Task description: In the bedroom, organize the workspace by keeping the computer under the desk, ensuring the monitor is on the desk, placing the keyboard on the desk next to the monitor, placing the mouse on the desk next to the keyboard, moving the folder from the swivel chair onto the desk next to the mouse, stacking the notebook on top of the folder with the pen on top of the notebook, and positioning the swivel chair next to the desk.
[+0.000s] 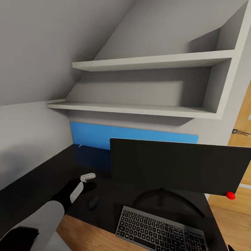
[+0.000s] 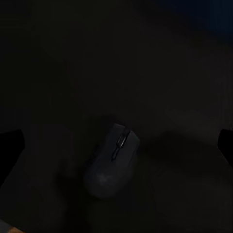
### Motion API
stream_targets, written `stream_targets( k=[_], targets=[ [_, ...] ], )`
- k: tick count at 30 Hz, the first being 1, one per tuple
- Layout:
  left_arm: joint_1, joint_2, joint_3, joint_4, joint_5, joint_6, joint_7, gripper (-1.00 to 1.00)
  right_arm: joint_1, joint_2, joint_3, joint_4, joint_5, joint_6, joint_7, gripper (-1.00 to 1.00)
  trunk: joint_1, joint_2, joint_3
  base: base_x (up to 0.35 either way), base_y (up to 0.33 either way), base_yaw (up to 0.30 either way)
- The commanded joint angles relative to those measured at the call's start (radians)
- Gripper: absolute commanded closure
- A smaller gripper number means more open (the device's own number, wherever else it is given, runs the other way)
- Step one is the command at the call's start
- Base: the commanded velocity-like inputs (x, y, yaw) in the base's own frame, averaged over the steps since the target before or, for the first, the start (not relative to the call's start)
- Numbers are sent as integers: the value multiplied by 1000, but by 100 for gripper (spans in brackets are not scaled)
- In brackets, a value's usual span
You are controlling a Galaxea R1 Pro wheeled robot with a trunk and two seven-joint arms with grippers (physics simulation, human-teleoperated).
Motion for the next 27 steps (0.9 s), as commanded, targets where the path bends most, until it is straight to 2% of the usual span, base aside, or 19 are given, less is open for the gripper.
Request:
stream_targets(
  k=[1,6,10,13,14,18,22,27],
  targets=[
    [-1,0,-9,-1,6,4,7,-100,0,0,-1,-2,-6,6,2,-100,4,-8,-5,0,0,0],
    [-5,0,-32,6,-32,4,4,-100,1,0,-1,-4,-6,6,3,-100,23,-43,-20,0,0,0],
    [-5,0,-41,16,-39,3,-2,-100,0,-2,-5,-11,-6,8,0,-100,39,-71,-33,0,0,0],
    [-4,0,-45,23,-42,1,-18,-100,-1,-2,-52,-28,-6,15,-3,-100,50,-92,-42,0,0,0],
    [-4,1,-46,26,-43,1,-23,-100,-2,-2,-91,-32,-5,17,-4,-100,54,-99,-46,0,0,-17],
    [-3,1,-47,31,-44,-1,-29,-100,-3,-2,-158,-39,-4,19,-5,-100,69,-127,-60,0,0,-94],
    [-2,1,-47,33,-44,-5,-31,-100,-3,-1,-180,-54,-3,17,-5,-100,85,-155,-74,0,0,-173],
    [-2,2,-47,33,-44,-8,-32,-100,-4,0,-186,-77,-2,16,-4,-100,104,-190,-90,0,0,-55]
  ],
)
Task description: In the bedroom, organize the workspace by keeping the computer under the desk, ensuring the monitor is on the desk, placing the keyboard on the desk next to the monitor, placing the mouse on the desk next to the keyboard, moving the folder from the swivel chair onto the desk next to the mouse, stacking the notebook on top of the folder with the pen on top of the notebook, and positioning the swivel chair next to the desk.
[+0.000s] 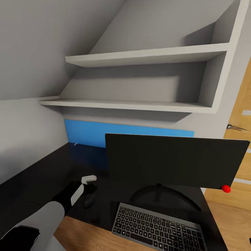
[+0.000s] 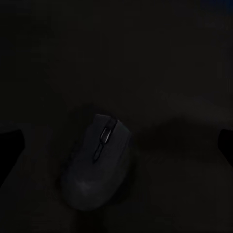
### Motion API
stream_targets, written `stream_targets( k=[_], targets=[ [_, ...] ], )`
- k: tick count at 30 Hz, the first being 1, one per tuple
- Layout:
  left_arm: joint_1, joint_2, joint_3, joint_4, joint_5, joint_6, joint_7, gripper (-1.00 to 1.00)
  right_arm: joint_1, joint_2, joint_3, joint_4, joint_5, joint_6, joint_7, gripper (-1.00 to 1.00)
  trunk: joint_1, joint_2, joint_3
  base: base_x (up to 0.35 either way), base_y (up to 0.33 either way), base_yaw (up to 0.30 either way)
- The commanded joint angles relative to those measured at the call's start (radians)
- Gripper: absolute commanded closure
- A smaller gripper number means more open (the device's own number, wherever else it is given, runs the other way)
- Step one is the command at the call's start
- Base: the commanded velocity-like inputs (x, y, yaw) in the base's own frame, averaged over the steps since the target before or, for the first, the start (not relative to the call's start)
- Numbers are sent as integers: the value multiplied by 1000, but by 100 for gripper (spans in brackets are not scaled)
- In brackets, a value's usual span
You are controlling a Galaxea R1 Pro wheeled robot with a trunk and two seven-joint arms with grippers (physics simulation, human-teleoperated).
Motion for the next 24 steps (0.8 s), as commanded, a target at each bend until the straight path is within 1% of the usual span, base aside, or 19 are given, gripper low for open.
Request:
stream_targets(
  k=[1,15,24],
  targets=[
    [0,2,-7,-2,11,4,8,-100,0,1,-1,-4,-6,5,2,-100,4,-8,-4,0,0,-17],
    [0,7,-8,-2,11,4,8,-100,1,13,0,-8,-3,1,3,-100,58,-106,-48,0,0,-3],
    [0,7,-8,10,11,5,7,-100,1,16,0,-9,-3,0,4,-100,92,-169,-77,0,0,0]
  ],
)
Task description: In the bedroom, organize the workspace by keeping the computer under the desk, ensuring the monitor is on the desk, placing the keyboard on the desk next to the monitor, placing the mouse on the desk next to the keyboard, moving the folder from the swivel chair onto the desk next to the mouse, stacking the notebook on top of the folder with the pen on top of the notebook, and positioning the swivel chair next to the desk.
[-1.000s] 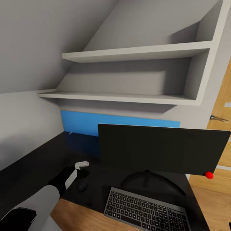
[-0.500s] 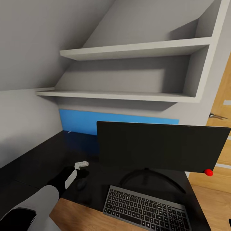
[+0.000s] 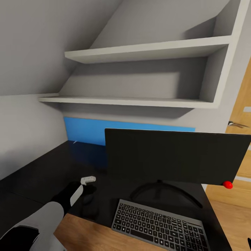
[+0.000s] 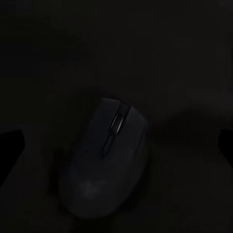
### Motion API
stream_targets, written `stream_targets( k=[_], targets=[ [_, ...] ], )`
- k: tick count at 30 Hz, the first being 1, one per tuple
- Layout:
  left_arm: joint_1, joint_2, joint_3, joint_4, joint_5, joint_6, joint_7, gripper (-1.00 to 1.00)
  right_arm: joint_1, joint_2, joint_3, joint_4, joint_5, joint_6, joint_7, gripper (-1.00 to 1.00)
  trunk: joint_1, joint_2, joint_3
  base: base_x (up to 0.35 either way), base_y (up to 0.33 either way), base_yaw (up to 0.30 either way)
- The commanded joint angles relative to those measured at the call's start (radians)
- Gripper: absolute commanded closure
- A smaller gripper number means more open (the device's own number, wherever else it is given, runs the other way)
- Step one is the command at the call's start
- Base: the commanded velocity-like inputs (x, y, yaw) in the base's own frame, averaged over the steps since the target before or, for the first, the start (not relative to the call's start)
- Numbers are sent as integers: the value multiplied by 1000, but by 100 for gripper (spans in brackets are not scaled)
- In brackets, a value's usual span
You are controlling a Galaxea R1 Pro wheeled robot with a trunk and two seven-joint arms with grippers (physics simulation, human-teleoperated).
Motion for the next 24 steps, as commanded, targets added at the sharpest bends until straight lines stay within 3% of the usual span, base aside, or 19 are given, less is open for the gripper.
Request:
stream_targets(
  k=[1,24],
  targets=[
    [0,0,-7,3,11,5,8,-100,0,0,-1,-2,-6,5,2,-100,4,-8,-4,0,0,0],
    [-2,1,-7,16,10,8,1,-100,1,2,-1,-2,-6,4,2,-100,92,-169,-76,0,0,0]
  ],
)
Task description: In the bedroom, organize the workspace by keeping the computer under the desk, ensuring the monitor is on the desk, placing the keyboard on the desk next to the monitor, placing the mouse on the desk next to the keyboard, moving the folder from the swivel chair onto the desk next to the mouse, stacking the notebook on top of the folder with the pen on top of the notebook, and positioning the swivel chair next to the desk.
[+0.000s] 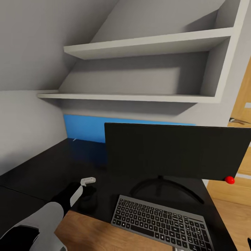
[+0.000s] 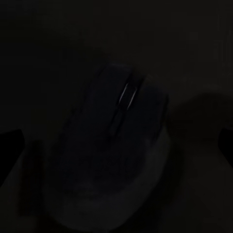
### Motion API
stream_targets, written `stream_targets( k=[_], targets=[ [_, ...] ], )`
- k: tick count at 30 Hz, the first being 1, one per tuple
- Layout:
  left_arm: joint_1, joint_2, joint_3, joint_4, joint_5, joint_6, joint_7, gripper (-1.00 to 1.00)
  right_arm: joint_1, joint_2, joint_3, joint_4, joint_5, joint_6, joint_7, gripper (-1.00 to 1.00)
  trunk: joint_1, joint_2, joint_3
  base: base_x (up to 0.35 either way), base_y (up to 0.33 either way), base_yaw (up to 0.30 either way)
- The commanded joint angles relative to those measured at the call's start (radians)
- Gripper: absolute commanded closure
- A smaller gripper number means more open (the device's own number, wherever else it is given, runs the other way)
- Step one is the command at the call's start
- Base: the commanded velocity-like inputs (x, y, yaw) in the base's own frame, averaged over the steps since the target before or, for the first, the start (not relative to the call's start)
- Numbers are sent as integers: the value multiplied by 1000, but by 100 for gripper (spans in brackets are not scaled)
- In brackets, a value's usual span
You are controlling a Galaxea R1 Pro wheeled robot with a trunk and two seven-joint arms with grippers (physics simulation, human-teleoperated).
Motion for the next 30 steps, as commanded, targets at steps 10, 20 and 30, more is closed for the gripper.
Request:
stream_targets(
  k=[10,20,30],
  targets=[
    [6,4,-4,-5,9,8,10,-100,1,0,-1,-2,-7,5,2,-100,23,-43,-20,0,0,0],
    [8,6,6,5,12,17,23,-100,1,0,-2,-3,-4,4,3,-100,23,-43,-20,0,0,0],
    [1,6,5,37,11,19,27,100,1,2,-2,-4,-3,4,5,-100,23,-43,-20,0,0,0]
  ],
)
